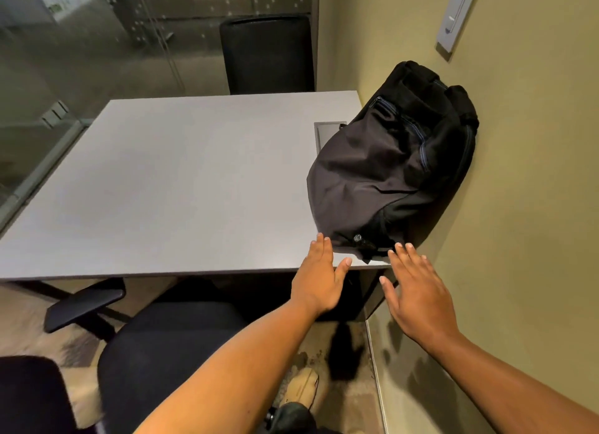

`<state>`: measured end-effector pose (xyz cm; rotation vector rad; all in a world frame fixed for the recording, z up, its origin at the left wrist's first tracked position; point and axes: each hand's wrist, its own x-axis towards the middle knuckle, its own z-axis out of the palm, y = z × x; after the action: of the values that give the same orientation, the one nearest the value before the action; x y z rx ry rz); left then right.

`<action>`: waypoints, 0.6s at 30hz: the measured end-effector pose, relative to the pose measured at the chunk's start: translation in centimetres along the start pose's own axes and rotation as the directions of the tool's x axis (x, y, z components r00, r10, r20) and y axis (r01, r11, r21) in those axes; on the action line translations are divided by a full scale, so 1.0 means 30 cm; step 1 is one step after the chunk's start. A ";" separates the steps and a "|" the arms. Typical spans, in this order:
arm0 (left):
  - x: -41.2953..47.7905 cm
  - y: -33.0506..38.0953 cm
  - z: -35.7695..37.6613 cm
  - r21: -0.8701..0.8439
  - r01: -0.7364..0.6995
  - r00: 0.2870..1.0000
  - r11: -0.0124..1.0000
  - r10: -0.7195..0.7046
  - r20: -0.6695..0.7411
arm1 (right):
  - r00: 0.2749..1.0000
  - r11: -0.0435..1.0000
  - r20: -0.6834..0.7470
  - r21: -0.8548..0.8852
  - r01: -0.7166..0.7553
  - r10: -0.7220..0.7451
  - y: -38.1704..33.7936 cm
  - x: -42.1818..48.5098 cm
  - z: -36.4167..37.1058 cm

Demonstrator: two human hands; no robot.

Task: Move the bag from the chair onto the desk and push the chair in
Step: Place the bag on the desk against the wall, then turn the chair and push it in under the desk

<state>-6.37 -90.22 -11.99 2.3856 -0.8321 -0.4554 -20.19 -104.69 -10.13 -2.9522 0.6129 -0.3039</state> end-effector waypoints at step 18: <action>-0.505 -0.238 -0.102 0.192 -0.042 0.999 0.980 0.044 -0.010 | 0.996 0.997 0.089 0.064 -0.039 0.033 -0.239 -0.388 0.010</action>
<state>-13.00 -74.53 -12.03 2.5378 -0.9578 -0.3547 -27.84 -93.42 -11.35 -2.8708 0.6312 -0.1862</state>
